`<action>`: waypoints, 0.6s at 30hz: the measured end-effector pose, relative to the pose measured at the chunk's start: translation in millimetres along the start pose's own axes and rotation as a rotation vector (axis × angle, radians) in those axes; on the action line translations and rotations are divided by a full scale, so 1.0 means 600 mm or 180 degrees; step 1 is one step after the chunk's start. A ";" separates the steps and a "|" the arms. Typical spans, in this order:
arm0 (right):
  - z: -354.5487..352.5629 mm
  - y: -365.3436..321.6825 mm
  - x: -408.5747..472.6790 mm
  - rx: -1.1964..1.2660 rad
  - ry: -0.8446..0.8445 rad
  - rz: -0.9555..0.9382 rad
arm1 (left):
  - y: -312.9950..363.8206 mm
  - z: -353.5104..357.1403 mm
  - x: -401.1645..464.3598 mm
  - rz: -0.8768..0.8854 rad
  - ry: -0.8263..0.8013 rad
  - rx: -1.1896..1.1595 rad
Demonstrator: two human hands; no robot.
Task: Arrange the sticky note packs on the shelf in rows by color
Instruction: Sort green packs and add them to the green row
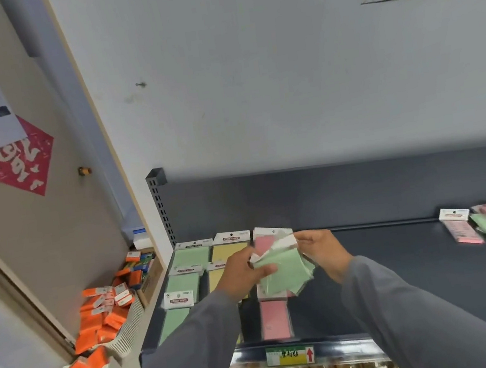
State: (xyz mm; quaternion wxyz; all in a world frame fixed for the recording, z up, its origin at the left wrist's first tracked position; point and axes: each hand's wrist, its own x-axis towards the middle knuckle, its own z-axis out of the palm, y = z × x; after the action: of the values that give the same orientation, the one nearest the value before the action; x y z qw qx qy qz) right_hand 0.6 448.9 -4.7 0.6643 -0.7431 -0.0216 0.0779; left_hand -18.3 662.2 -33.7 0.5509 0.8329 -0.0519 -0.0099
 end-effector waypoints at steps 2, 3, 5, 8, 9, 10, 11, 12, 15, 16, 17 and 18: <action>-0.004 0.007 0.001 0.0493 0.0157 0.0202 | -0.004 0.003 -0.002 -0.0063 0.0135 -0.0188; -0.004 0.013 -0.002 0.0642 0.0115 0.0296 | -0.003 0.005 -0.004 -0.0088 0.0247 -0.0250; 0.007 0.028 -0.013 0.0512 -0.0213 0.0484 | 0.003 0.009 -0.008 -0.0192 0.0404 -0.0399; 0.026 0.039 -0.013 0.0759 -0.0173 0.0390 | 0.004 0.008 -0.008 -0.0336 0.0379 -0.0578; 0.033 0.035 -0.009 0.0910 -0.0076 0.0320 | 0.007 0.005 -0.010 -0.0332 0.0379 -0.0712; 0.038 0.028 -0.006 0.1057 -0.0006 0.0285 | 0.010 0.001 -0.010 -0.0299 0.0381 -0.0854; 0.044 0.021 -0.002 0.1174 0.0029 0.0278 | 0.012 -0.005 -0.010 -0.0251 0.0368 -0.0968; 0.052 0.016 0.001 0.1294 0.0046 0.0310 | 0.012 -0.014 -0.010 -0.0191 0.0321 -0.0969; 0.077 0.006 0.010 0.1612 0.0184 0.0413 | 0.010 -0.050 -0.012 -0.0060 0.0012 -0.0601; 0.090 0.000 0.010 0.1638 0.0201 0.0448 | 0.007 -0.066 -0.015 -0.0077 -0.0080 -0.0445; 0.104 -0.004 0.010 0.1626 0.0159 0.0464 | 0.003 -0.083 -0.019 -0.0097 -0.0121 -0.0309; 0.117 -0.007 0.011 0.1606 0.0077 0.0454 | 0.003 -0.098 -0.024 -0.0128 -0.0090 -0.0170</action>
State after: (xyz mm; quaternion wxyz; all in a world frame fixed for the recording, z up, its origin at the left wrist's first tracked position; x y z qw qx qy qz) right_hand -2.9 519.2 -8.5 0.8217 -0.5544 0.0588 0.1186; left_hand -28.2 716.8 -9.4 0.5718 0.8185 -0.0428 -0.0342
